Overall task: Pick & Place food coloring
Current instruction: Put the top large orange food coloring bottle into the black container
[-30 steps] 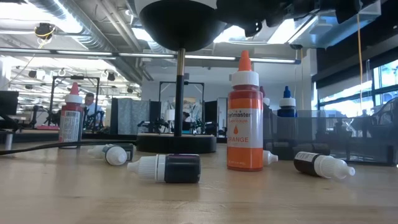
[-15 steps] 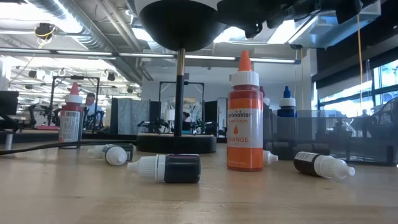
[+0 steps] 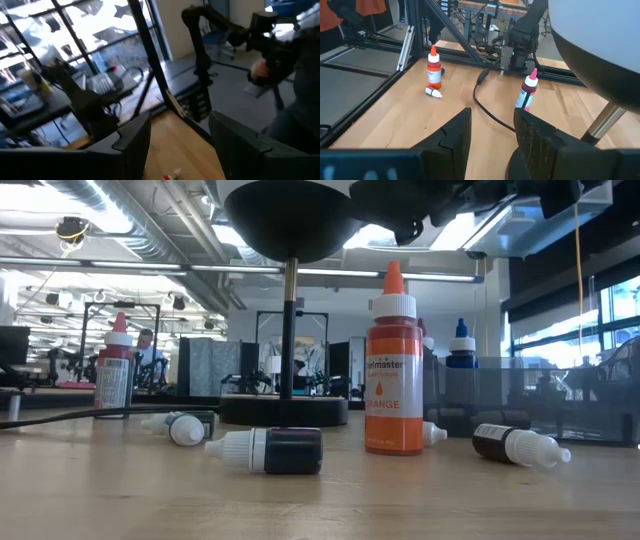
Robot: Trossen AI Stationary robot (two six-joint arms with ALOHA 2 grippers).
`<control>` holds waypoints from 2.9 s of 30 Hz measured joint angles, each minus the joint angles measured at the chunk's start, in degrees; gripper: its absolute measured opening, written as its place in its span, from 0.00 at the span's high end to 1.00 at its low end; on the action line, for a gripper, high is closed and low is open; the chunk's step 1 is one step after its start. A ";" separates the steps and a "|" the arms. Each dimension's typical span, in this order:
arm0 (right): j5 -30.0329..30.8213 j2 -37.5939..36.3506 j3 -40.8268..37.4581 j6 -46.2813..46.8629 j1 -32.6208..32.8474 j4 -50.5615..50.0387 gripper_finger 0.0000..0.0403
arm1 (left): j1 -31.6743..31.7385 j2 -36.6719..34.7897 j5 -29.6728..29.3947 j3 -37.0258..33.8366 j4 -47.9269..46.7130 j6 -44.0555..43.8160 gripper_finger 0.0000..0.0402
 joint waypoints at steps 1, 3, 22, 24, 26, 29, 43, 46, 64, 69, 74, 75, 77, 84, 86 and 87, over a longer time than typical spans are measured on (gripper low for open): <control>-0.07 0.00 0.00 0.30 0.00 -0.21 0.62 | 0.04 0.04 0.97 -0.02 -1.27 -0.92 0.51; -0.79 0.00 0.00 0.64 0.00 -0.66 0.62 | 0.02 0.07 3.08 -0.02 -2.85 -1.80 0.51; -3.51 0.00 -0.04 7.45 0.79 -2.84 0.44 | -0.50 -20.97 6.79 -25.72 13.99 2.22 0.51; -3.52 0.00 -0.04 7.60 0.81 -3.41 0.42 | -0.52 -22.75 6.79 -27.61 15.27 2.18 0.51; -3.52 0.00 -0.04 8.76 0.81 -3.47 0.39 | -0.52 -23.94 6.79 -29.08 16.28 1.89 0.51; -3.52 0.00 -0.04 8.86 0.81 -3.74 0.34 | -0.50 -25.32 6.78 -30.96 16.67 2.52 0.51; -5.74 0.00 -0.01 3.72 2.46 -4.56 0.22 | -0.50 -24.25 6.23 -31.71 17.01 -2.40 0.51; -3.25 0.00 2.36 -0.28 5.53 -11.15 0.22 | -0.50 -24.23 4.26 -31.69 16.94 -4.31 0.51; -1.69 17.97 32.21 5.90 9.49 -53.59 0.22 | -0.48 -23.46 0.39 -31.69 16.81 -4.80 0.51; -1.80 21.95 35.73 5.92 9.13 -58.38 0.22 | -0.48 -23.37 0.70 -31.69 16.84 -4.96 0.51; -2.02 23.15 35.67 6.92 8.44 -59.77 0.22 | -0.50 -23.39 0.83 -31.69 16.83 -4.97 0.51; -2.05 23.15 35.64 7.29 8.34 -59.79 0.23 | -0.50 -23.37 0.84 -31.69 16.83 -4.97 0.51; -2.36 23.15 35.63 7.53 8.25 -59.91 0.26 | -0.48 -23.37 0.87 -31.69 16.83 -4.95 0.51; -2.78 23.15 35.59 7.39 8.00 -60.68 0.41 | -0.49 -23.37 0.76 -31.69 16.82 -4.89 0.51; -3.17 23.15 35.58 7.15 7.89 -60.81 0.45 | -0.48 -23.37 0.76 -31.69 16.83 -4.86 0.51; -3.17 23.15 35.58 7.17 7.89 -60.81 0.46 | -0.48 -23.38 0.76 -31.68 16.83 -4.86 0.51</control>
